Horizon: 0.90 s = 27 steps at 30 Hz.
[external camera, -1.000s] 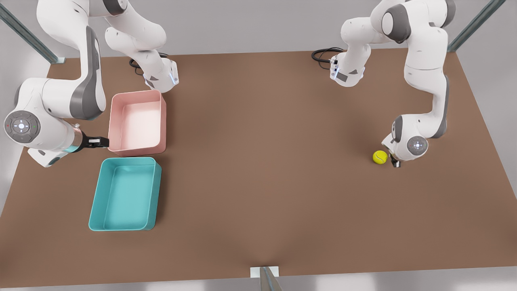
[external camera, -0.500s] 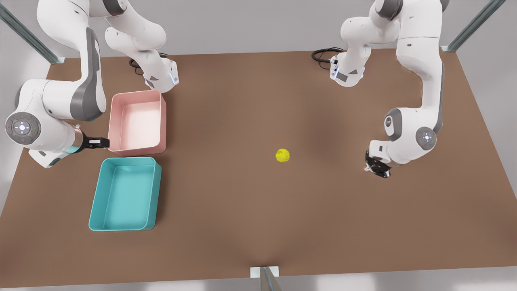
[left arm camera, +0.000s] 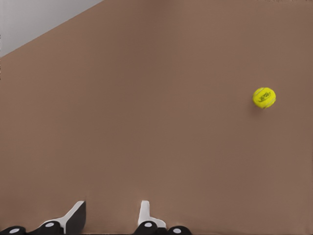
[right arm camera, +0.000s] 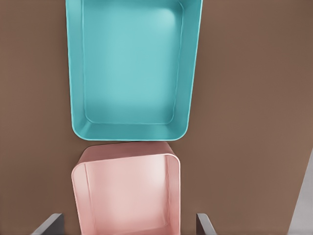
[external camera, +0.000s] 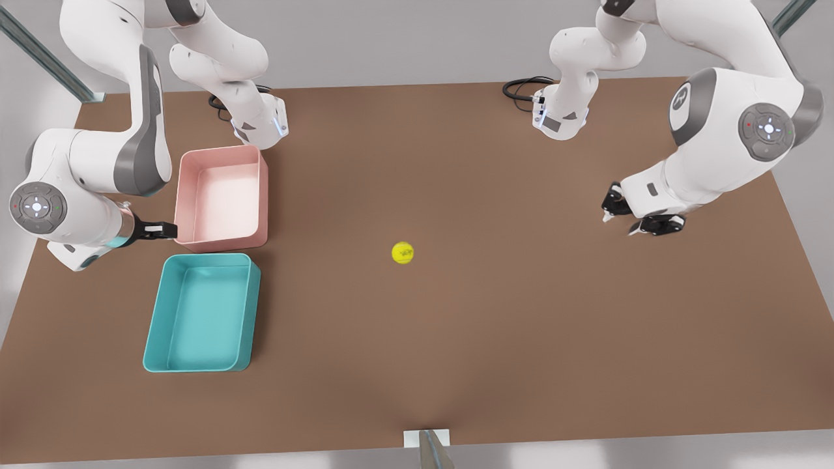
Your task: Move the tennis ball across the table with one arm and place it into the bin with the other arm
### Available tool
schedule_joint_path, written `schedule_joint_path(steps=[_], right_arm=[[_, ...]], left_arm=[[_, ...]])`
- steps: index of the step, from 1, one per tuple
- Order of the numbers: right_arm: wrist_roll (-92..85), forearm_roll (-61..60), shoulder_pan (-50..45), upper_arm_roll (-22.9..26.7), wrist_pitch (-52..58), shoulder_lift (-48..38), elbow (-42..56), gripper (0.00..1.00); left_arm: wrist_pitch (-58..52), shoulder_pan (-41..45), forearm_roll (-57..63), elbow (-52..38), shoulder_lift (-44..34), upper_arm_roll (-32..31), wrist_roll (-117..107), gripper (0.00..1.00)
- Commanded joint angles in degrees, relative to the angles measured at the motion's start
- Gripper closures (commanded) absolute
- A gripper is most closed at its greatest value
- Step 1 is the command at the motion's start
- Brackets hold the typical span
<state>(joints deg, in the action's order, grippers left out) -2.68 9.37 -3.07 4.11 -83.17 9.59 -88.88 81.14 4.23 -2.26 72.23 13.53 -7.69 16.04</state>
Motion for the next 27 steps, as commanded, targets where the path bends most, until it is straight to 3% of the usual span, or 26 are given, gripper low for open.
schedule_joint_path(steps=[1,5,10,18,27], right_arm=[[0.13,-0.05,0.00,0.02,0.03,-0.01,0.02,0.00],[2.67,-6.63,-3.07,-0.33,-2.07,4.11,0.38,0.00],[34.75,-11.04,-19.86,-1.56,-17.55,17.22,3.98,0.00],[64.02,-12.36,-36.21,-0.86,-40.31,26.45,2.66,0.00],[65.79,-17.19,-40.61,-0.86,-51.12,29.17,-0.23,0.00]], left_arm=[[-3.88,-0.19,0.50,0.01,0.18,-0.05,-50.77,0.00],[-4.05,-0.10,0.59,0.10,0.44,-0.13,-46.89,0.00],[-5.37,-0.36,0.59,0.10,0.97,-0.13,-43.29,0.00],[-6.16,-0.45,0.59,0.28,1.15,-0.13,-42.68,0.00],[-5.99,-1.24,0.59,0.54,1.85,-0.05,-42.32,0.00]])
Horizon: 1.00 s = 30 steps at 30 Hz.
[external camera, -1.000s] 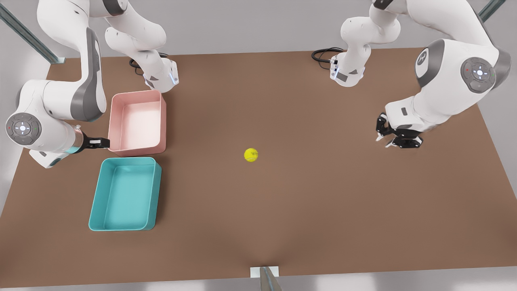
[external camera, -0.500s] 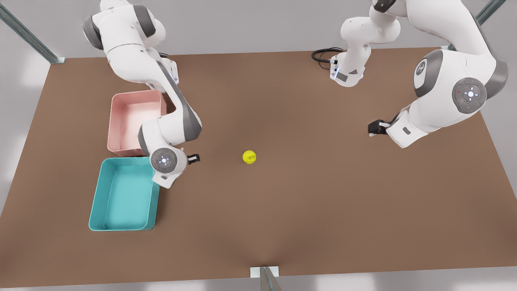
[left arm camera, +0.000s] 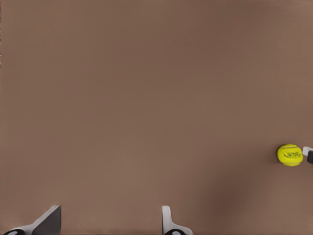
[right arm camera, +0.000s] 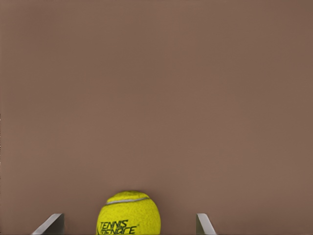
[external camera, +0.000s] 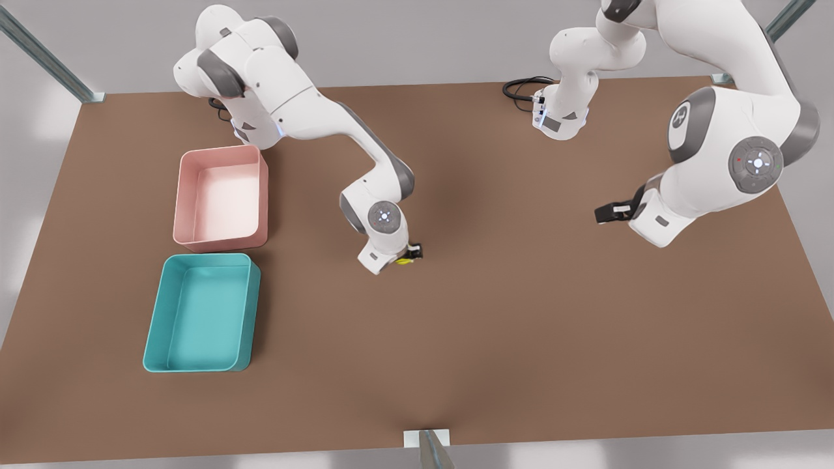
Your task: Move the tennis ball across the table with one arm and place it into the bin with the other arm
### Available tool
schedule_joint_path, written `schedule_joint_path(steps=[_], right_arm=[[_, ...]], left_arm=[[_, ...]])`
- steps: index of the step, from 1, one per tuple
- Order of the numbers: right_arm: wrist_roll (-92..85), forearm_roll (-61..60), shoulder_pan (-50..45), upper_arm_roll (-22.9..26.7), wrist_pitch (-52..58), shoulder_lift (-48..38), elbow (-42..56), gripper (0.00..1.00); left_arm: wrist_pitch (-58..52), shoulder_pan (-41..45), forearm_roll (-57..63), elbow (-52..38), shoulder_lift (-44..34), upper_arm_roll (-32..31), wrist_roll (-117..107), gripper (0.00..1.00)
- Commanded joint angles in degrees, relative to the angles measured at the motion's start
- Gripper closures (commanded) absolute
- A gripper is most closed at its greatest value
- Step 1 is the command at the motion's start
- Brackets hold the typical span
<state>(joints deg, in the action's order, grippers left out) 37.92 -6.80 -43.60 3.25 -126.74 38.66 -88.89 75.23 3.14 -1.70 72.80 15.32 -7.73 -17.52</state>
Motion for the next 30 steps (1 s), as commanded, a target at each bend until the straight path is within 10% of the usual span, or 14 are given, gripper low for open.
schedule_joint_path(steps=[1,30], right_arm=[[24.92,-0.93,-0.09,0.01,-9.14,-0.16,-2.07,0.00],[22.11,0.47,-4.22,-0.08,-10.72,5.02,-5.41,0.00]], left_arm=[[0.00,-0.15,0.03,-0.02,0.06,-0.01,-8.84,0.00],[-0.17,-0.24,-0.14,-0.02,0.50,-0.01,-8.84,0.00]])
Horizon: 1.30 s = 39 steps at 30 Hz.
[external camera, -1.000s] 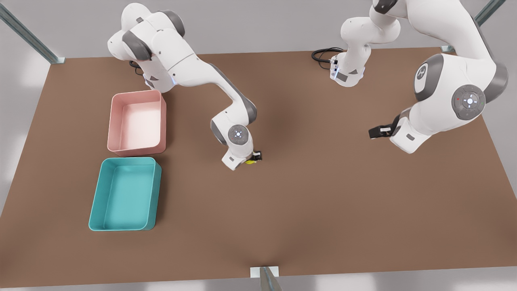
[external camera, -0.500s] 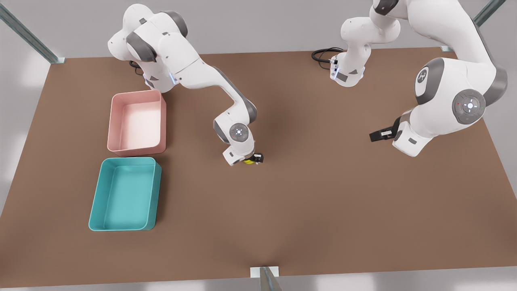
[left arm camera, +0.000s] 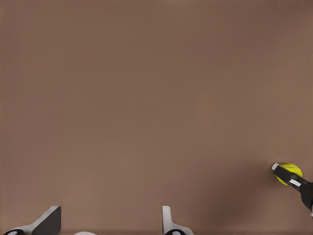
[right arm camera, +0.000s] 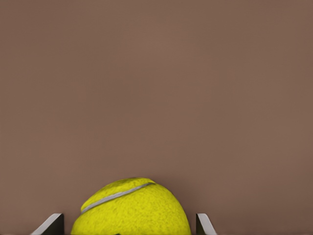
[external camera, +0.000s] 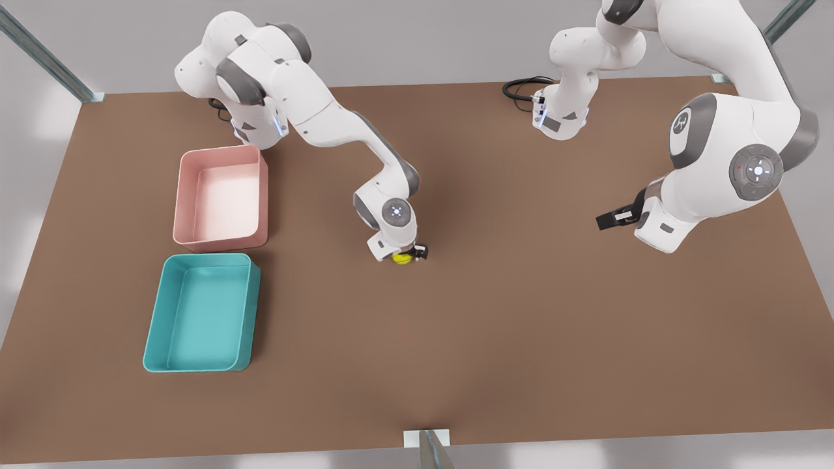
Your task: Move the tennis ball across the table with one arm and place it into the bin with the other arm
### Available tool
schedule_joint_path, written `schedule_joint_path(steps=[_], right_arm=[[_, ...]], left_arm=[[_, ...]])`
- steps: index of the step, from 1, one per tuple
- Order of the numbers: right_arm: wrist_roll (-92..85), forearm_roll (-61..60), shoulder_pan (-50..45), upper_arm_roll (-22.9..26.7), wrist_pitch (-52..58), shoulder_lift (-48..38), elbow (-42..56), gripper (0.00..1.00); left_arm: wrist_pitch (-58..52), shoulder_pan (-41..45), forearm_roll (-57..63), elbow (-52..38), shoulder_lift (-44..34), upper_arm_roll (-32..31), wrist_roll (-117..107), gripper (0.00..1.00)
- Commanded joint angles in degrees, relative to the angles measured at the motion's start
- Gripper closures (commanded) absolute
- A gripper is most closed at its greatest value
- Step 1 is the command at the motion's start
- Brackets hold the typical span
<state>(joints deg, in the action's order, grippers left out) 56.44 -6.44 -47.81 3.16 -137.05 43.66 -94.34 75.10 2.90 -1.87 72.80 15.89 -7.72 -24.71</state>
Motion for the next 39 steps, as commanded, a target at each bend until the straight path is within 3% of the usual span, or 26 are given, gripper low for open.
schedule_joint_path(steps=[1,4,7,10,14,19,20,23,27,29,30,33,36,38,39], right_arm=[[3.33,0.11,-0.01,0.00,-0.41,0.02,0.03,0.00],[3.33,0.11,-0.01,0.00,-0.41,0.11,0.03,0.00],[3.33,0.03,-0.01,0.00,-0.41,0.29,0.03,0.25],[3.41,-0.06,-0.01,0.00,-0.24,0.11,0.12,0.34],[-0.26,-0.15,2.89,0.00,3.00,-3.57,0.38,0.33],[-33.31,-0.24,17.22,0.09,19.09,-10.43,0.47,0.33],[-42.62,0.38,19.15,2.54,22.78,-11.58,0.82,0.33],[-78.58,0.90,20.21,18.98,28.94,-11.84,3.89,0.33],[-90.63,2.66,21.97,26.72,28.59,-10.35,3.81,0.33],[-91.07,3.63,23.28,26.90,28.15,-9.12,3.72,0.29],[-90.89,3.37,23.29,26.90,28.15,-8.77,3.63,0.00],[-90.72,3.19,23.37,26.90,28.15,-8.50,3.89,0.00],[-86.08,2.93,23.29,26.20,32.35,-9.38,7.13,0.00],[-61.85,4.24,23.81,20.15,45.19,-13.84,11.98,0.00],[-58.37,5.73,26.97,16.10,47.83,-18.86,11.63,0.00]], left_arm=[[-0.04,0.00,0.03,-0.03,-0.07,-0.02,-1.66,0.00],[-0.04,0.00,0.03,-0.03,-0.07,-0.02,-1.66,0.00],[-0.04,0.00,0.03,-0.03,-0.07,-0.02,-1.66,0.00],[-0.04,0.00,0.03,-0.03,-0.07,-0.11,-1.66,0.00],[-0.04,0.00,0.03,-0.03,-0.07,-0.02,-1.66,0.00],[-0.04,-0.18,0.03,-0.11,-0.07,-0.02,-1.66,0.00],[-0.04,-0.18,0.03,-0.11,-0.07,-0.02,-1.57,0.00],[-1.62,-0.71,0.20,-0.55,-0.25,-0.02,-1.57,0.00],[-2.32,-2.38,0.20,-0.55,-0.16,-0.02,0.89,0.00],[-2.94,-2.64,0.12,-0.38,-0.16,-0.02,1.24,0.00],[-2.94,-2.47,0.03,-0.38,-0.16,-0.11,1.07,0.00],[-2.15,-2.02,-1.03,-1.61,-0.51,-4.14,0.98,0.00],[-3.65,-3.87,-1.29,-1.70,-1.04,-4.32,1.68,0.00],[-3.91,-4.57,-1.29,-3.27,-1.04,-4.06,1.94,0.00],[-4.52,-4.84,-1.38,-3.54,-1.12,-4.15,3.96,0.00]])
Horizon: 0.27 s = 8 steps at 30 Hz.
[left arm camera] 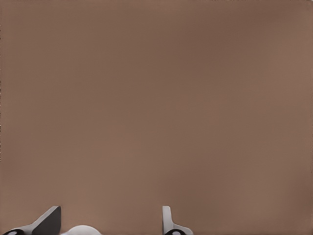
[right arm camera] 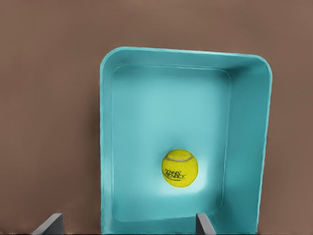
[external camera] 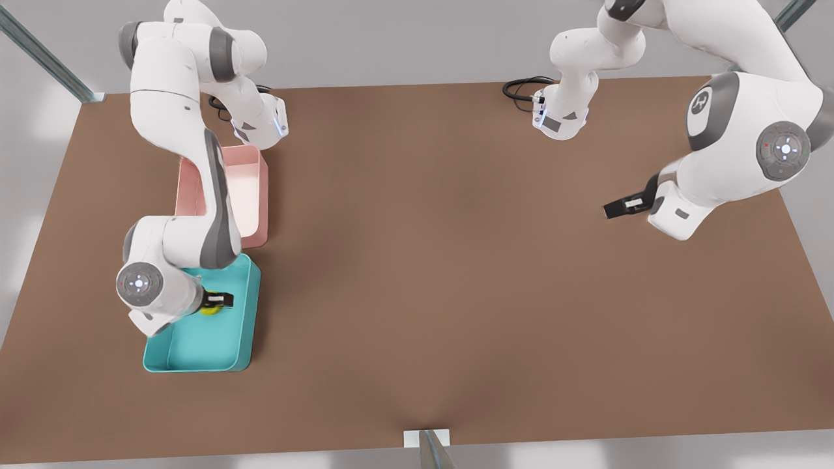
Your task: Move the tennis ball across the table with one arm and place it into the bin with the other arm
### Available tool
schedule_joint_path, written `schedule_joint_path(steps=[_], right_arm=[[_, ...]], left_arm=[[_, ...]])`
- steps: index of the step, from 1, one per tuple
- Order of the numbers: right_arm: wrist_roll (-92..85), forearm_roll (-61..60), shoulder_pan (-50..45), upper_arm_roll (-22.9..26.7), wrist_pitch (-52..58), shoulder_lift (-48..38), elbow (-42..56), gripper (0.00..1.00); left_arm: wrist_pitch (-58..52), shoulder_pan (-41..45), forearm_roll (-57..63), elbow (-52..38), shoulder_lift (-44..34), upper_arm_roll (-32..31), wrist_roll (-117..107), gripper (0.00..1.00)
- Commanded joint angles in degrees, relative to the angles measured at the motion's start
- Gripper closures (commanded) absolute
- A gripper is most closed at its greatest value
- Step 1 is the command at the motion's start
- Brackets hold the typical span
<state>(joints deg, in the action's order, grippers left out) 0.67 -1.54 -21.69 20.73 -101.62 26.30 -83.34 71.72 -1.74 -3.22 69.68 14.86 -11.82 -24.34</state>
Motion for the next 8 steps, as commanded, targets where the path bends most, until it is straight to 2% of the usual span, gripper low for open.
schedule_joint_path(steps=[1,2,5,8], right_arm=[[-2.43,6.70,2.61,-5.51,13.99,-6.07,0.55,0.00],[-2.43,8.39,5.43,-8.77,14.61,-10.03,0.20,0.00],[-2.78,7.95,7.63,-9.04,15.93,-15.66,-1.91,0.00],[-2.08,7.87,9.12,-10.10,16.72,-17.25,-2.88,0.00]], left_arm=[[-2.89,-0.36,-0.21,-0.68,-0.10,-0.13,3.69,0.00],[-2.90,-0.19,-0.30,-1.47,-0.01,-0.31,3.69,0.00],[-2.98,-0.10,-4.96,-1.47,0.52,-0.31,3.86,0.00],[-10.11,-0.01,-4.61,-1.03,1.22,-0.22,3.51,0.00]])
